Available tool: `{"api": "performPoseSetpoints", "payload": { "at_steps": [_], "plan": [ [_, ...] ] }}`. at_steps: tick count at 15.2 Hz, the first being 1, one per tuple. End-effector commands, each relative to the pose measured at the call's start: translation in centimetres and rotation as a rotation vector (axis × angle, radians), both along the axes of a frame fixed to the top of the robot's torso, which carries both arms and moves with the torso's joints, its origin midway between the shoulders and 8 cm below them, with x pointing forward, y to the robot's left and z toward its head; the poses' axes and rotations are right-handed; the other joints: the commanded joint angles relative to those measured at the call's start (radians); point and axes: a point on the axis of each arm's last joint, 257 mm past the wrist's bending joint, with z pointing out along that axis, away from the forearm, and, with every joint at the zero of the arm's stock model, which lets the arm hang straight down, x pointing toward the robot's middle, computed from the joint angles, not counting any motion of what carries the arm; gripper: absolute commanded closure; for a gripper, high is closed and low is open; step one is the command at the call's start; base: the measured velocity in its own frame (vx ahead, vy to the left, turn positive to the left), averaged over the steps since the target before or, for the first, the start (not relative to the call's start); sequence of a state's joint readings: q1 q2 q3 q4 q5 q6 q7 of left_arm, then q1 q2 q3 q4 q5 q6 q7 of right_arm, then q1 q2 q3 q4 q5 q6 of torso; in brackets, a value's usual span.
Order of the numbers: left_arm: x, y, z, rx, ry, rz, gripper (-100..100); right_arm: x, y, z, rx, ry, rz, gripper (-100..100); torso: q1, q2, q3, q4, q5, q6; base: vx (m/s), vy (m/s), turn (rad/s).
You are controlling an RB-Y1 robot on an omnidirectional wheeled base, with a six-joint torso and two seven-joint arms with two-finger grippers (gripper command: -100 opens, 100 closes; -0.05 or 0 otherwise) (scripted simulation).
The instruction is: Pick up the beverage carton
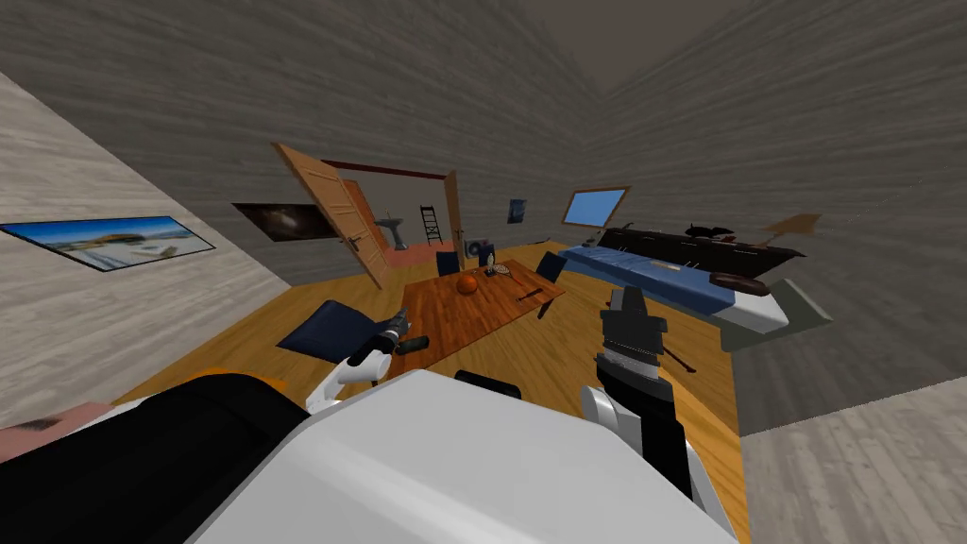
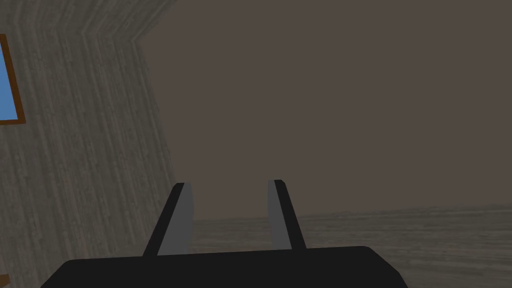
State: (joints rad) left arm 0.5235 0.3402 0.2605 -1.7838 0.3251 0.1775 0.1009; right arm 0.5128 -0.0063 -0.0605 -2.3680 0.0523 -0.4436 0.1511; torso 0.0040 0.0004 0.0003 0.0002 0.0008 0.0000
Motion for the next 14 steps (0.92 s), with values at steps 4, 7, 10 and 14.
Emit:
{"api": "performPoseSetpoints", "payload": {
  "at_steps": [4,7,10,14],
  "plan": [
    [-3.3,3.0,-4.8,-0.08,0.13,0.091,-100,0.0,0.0,0.0,0.0,0.0,0.0,0,0.0,0.0,0.0,0.0,0.0,0.0,-0.025,0.024,-0.265],
    [-5.1,4.0,-7.0,-0.122,0.193,0.135,-100,0.0,0.0,0.0,0.0,0.0,0.0,0,0.0,0.0,0.0,0.0,0.0,0.0,-0.024,0.028,-0.219],
    [-7.2,4.9,-9.2,-0.167,0.257,0.181,-100,0.0,0.0,0.0,0.0,0.0,0.0,0,0.001,0.0,0.0,0.0,0.0,0.0,-0.019,0.028,-0.259],
    [-10.9,6.2,-12.4,-0.25,0.351,0.265,-100,0.0,0.0,0.0,0.0,0.0,0.0,0,0.002,0.0,0.0,0.0,0.0,0.001,-0.025,0.04,-0.351]
  ]
}}
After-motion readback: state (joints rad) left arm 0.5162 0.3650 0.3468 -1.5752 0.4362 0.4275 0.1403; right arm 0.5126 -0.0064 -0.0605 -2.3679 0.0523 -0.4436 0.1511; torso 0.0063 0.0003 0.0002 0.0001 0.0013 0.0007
